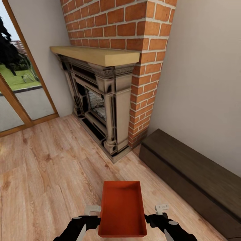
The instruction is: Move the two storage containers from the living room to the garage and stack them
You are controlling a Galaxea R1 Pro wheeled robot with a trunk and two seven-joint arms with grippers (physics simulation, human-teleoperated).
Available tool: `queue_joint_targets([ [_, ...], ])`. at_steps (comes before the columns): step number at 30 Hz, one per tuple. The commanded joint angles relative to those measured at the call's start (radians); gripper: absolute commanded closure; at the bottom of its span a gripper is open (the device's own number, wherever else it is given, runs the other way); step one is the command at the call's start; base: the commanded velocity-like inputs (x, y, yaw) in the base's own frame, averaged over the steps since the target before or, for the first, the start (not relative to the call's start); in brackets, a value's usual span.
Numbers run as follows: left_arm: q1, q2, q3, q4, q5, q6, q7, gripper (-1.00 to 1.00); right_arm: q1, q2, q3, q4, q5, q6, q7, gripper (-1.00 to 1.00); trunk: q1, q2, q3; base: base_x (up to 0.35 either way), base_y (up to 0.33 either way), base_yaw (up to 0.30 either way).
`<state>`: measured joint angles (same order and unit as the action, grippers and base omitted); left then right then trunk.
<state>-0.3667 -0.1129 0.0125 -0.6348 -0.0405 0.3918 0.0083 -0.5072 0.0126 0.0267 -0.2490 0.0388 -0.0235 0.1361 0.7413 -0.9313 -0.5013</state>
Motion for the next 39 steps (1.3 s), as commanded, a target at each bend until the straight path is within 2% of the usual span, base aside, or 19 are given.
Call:
queue_joint_targets([
  [1,0.000,-0.001,0.001,-0.002,-0.004,0.005,0.001,-1.00,-0.001,0.000,0.002,0.000,0.004,-0.003,0.000,-1.00,0.000,-0.001,-0.001,0.000,0.000,-0.001],
  [13,0.000,-0.001,0.001,-0.002,-0.004,0.005,0.001,-1.00,-0.001,0.000,0.003,0.000,0.004,-0.002,0.000,-1.00,0.000,-0.001,-0.002,0.000,0.000,0.000],
  [26,0.000,-0.001,0.001,-0.002,-0.004,0.005,0.001,-1.00,-0.001,0.000,0.003,0.000,0.004,-0.001,0.000,-1.00,0.000,-0.001,-0.021,0.000,0.000,0.000],
  [39,0.000,-0.001,0.001,-0.002,-0.004,0.005,0.001,-1.00,-0.001,0.000,0.003,0.000,0.004,-0.002,0.002,-1.00,0.050,-0.092,-0.075,0.000,0.000,0.000],
])
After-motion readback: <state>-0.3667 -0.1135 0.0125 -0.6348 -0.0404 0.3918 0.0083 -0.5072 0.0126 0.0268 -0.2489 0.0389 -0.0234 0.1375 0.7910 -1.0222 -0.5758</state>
